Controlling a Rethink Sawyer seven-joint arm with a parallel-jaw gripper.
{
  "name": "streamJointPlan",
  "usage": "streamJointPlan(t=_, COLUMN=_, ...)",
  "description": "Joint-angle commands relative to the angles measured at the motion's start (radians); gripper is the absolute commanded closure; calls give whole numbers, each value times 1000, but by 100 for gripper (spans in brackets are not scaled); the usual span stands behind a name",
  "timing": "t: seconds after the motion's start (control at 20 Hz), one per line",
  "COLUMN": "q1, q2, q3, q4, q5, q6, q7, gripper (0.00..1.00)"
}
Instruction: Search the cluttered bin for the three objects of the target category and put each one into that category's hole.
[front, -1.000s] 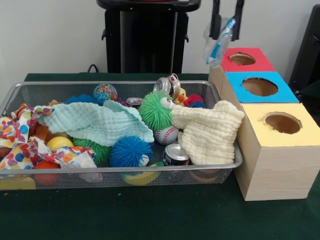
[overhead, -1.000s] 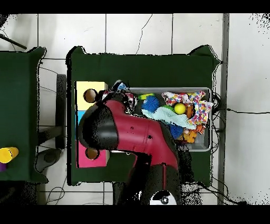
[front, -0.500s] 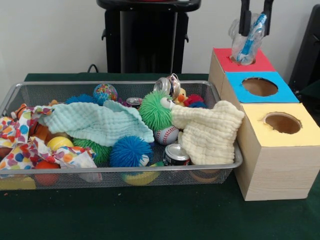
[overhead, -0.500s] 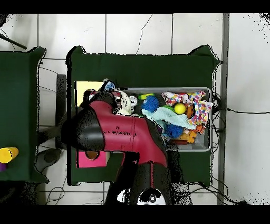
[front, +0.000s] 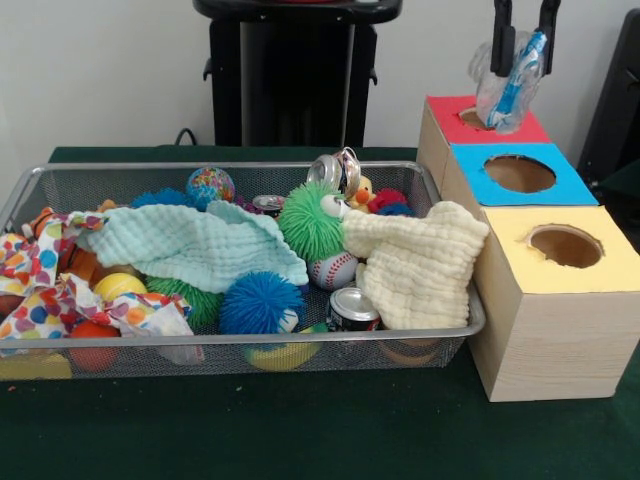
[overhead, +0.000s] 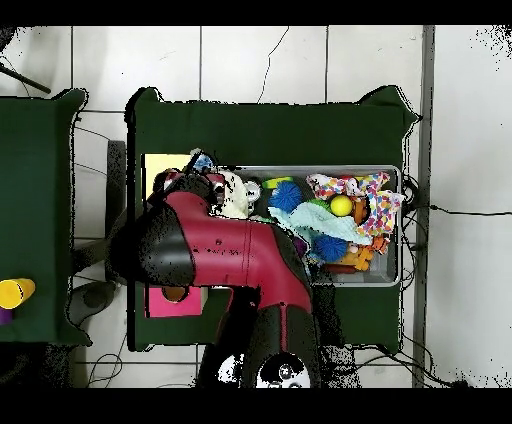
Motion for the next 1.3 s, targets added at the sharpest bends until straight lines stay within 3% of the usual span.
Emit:
streamJointPlan(t=0.05, q1=-26, q2=24, q3=91, q4=114, q5=-38, q6=-52, q7=99, gripper=100)
streamJointPlan(t=0.5, q1=-5, q2=50, q3=73, q4=82, q5=-35, q6=-40, q7=118, gripper=100)
streamJointPlan(t=1.3, q1=21, q2=104, q3=56, q4=82, q5=-38, q6=-123, q7=159, gripper=100)
